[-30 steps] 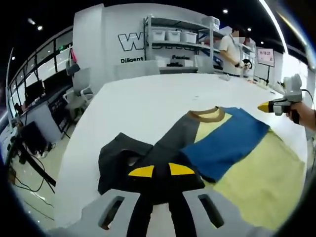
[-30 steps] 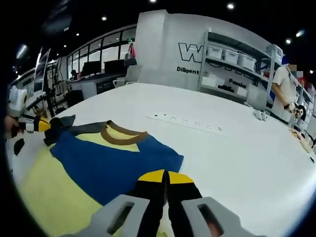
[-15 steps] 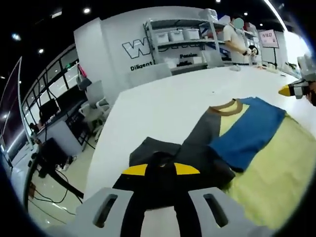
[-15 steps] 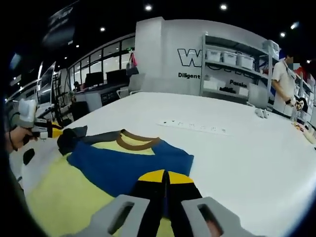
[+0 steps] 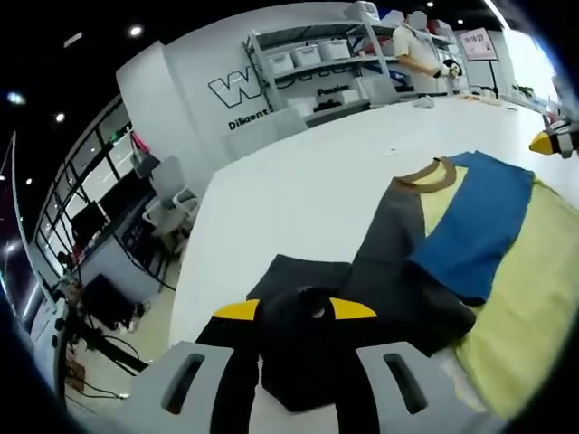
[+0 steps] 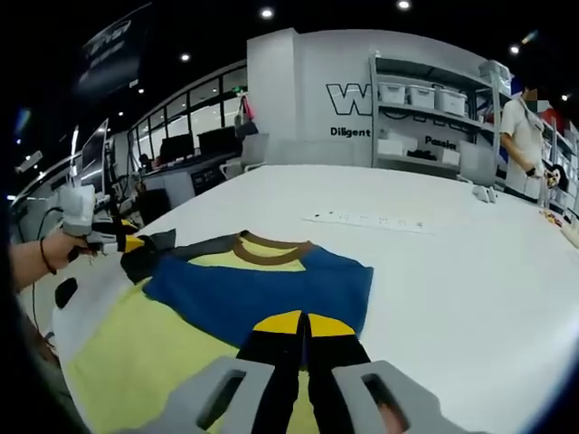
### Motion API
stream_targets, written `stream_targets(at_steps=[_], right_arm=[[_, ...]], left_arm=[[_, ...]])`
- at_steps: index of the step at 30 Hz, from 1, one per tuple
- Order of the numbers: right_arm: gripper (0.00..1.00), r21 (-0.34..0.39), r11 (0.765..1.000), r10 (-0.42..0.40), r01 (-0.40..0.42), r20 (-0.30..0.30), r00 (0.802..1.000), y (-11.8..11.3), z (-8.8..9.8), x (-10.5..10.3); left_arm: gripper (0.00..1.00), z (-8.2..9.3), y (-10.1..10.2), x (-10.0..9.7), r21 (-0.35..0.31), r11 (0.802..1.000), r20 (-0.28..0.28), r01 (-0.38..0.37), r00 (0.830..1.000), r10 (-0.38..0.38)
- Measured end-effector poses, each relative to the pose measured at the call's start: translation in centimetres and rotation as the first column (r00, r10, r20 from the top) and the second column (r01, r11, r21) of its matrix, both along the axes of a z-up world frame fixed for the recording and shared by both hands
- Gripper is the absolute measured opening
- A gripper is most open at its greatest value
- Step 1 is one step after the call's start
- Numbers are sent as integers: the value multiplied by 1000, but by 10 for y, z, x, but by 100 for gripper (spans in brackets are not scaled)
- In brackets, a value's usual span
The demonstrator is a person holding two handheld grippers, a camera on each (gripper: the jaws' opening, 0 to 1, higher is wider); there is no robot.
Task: Fold the garment on the visible template until the final outline fits inside the template.
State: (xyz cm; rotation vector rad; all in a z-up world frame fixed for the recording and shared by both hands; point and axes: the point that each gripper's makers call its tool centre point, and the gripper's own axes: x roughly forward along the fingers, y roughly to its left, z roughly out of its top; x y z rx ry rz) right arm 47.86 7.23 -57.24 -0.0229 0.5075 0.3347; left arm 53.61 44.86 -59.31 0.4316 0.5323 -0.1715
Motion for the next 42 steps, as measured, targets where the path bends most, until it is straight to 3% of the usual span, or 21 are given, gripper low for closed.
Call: stream_targets(at_steps=[3,5,9,12,15,17,18,25,27,31,34,42], right_arm=[[0,4,1000,-5,5,-3,1000,-2,0,-3],[0,-14,1000,16,-16,4,1000,-1,1,-5],[0,-6,1000,22,-22,-7,1000,-1,-4,-7],[0,-2,1000,18,-18,-10,1000,-1,-5,-9],[0,-9,1000,15,-15,-15,1000,-3,-6,-11],[0,-10,1000,11,-11,-16,1000,-5,-6,-11],[0,-11,1000,7,-8,-17,1000,-6,-6,-12],[0,-21,1000,9,-9,-21,1000,-8,-7,-14],[0,-19,1000,9,-10,-23,1000,-7,-6,-15],[0,-20,1000,16,-16,-24,1000,-5,-6,-17],[0,-18,1000,23,-23,-25,999,-1,-5,-18],[0,-22,991,129,-130,-12,992,29,-2,-25]], left_arm=[[20,-3,-2,6,26,999,-9,24,1000,-23],[15,-2,-6,9,7,999,-5,38,999,-38],[19,-12,-7,14,48,997,-36,60,998,-58],[18,-19,-4,17,42,997,-50,58,997,-56],[10,-21,-3,16,54,996,-60,67,996,-64],[0,-18,0,17,92,992,-41,89,995,-86],[0,-18,4,18,106,992,-34,72,997,-69],[0,-5,-3,11,-30,996,-20,80,997,-81],[0,8,-11,9,-91,990,32,106,994,-104],[0,20,-15,-4,-126,984,52,127,991,-121],[0,30,-20,-14,-189,973,67,129,991,-119],[0,47,-36,-45,-253,950,100,185,981,-165]])
